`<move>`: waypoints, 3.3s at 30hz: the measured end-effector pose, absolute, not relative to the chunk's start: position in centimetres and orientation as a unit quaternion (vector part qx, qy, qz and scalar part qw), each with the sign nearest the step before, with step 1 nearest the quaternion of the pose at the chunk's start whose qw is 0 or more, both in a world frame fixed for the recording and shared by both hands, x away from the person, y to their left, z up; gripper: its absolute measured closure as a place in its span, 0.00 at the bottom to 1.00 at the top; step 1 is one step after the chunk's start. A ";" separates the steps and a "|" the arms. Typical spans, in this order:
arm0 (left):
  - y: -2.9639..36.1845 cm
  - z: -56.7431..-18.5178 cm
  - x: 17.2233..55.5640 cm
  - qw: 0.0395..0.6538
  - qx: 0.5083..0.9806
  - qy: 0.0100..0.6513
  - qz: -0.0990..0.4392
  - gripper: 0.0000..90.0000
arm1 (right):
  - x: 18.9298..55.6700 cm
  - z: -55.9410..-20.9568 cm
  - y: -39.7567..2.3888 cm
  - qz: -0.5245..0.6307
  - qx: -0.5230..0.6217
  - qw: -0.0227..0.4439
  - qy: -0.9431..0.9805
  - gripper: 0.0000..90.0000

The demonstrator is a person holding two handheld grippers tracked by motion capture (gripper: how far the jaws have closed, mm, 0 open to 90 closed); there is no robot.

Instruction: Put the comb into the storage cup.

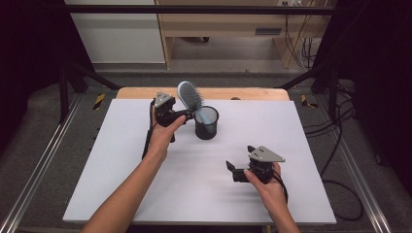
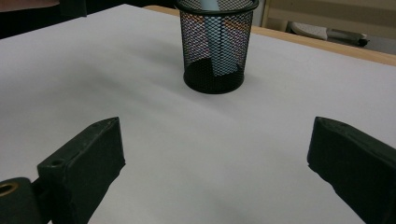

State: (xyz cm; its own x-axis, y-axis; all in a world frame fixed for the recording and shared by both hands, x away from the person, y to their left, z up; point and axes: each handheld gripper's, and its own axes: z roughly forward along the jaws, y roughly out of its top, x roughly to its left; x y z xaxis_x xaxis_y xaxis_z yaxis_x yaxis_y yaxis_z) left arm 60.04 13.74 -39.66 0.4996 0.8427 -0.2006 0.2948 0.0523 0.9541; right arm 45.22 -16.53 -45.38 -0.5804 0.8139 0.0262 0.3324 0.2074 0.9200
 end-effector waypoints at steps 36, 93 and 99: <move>17.7 -40.1 57.3 0.568 0.642 0.440 0.268 0.04 | 45.0 -45.2 -16.2 0.486 0.379 0.255 0.745 0.04; 17.7 -38.8 55.6 0.563 0.657 0.401 0.302 0.01 | 44.9 -45.2 -16.1 0.485 0.374 0.252 0.749 0.04; 17.8 -38.4 55.4 0.565 0.657 0.394 0.305 0.01 | 44.9 -45.3 -16.1 0.485 0.374 0.252 0.749 0.04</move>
